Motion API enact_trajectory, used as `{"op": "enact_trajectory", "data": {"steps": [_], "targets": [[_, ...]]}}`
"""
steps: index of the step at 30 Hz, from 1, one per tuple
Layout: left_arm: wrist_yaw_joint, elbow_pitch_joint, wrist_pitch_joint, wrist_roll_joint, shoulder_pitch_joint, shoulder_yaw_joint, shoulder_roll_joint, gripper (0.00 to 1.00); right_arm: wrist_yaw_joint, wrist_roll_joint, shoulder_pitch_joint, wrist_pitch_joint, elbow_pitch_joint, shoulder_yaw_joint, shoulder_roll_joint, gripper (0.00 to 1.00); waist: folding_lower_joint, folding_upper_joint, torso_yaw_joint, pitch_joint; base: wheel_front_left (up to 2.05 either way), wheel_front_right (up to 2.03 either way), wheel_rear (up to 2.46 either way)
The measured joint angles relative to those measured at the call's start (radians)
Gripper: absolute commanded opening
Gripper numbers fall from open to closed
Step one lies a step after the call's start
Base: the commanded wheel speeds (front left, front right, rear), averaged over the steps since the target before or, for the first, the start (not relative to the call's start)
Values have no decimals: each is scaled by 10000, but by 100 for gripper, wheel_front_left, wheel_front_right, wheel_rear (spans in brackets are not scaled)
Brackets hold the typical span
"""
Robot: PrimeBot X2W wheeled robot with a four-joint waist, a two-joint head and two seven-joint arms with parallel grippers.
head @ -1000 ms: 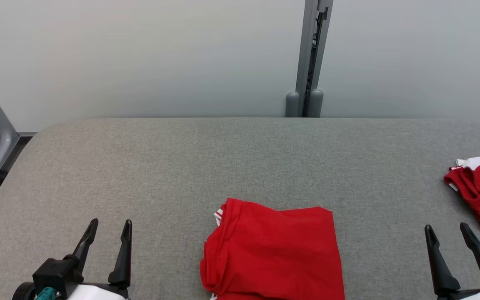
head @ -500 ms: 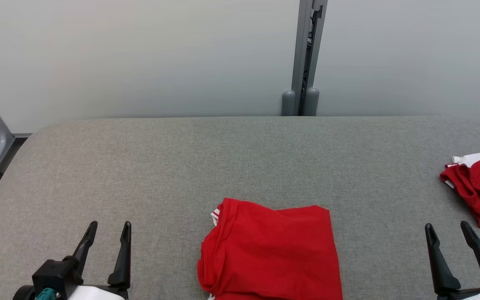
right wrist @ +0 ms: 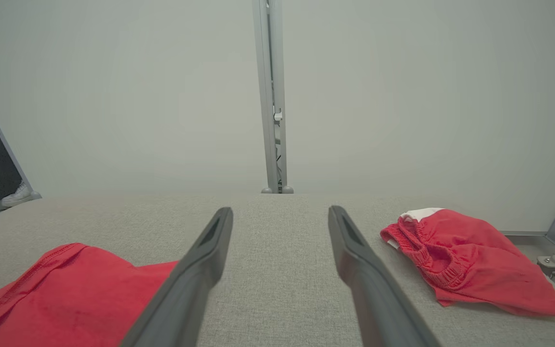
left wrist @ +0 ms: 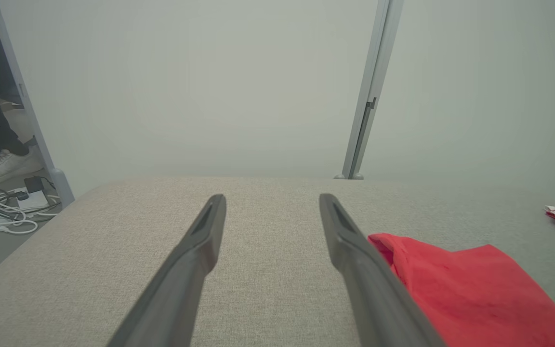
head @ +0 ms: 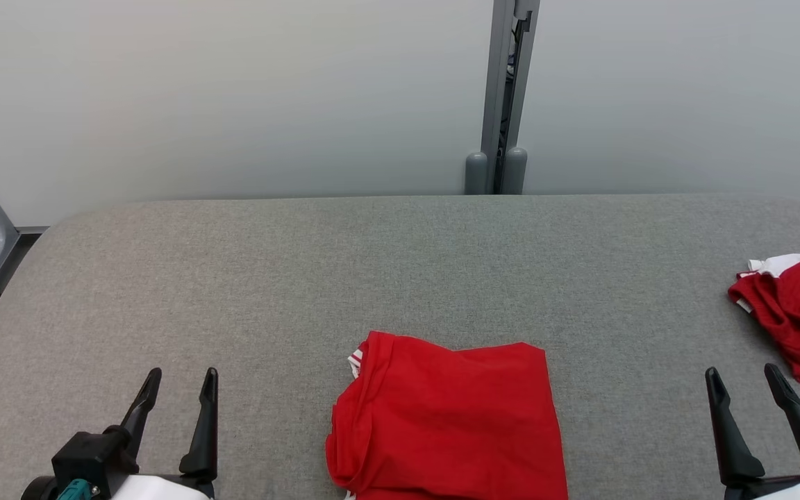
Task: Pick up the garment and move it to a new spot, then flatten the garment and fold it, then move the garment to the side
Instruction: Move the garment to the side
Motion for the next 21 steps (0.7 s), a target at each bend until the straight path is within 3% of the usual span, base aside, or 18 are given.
{"op": "enact_trajectory", "data": {"steps": [12, 21], "targets": [[33, -84, 27, -21, -8, -61, 61, 100, 0, 81, -27, -58, 140, -42, -8, 100, 0, 0, 87, 21, 0, 0, 0], [-77, -46, -153, -15, -495, -244, -27, 100, 0, 493, -402, -59, 953, 616, -161, 100, 0, 0, 740, 311, 0, 0, 0]]}}
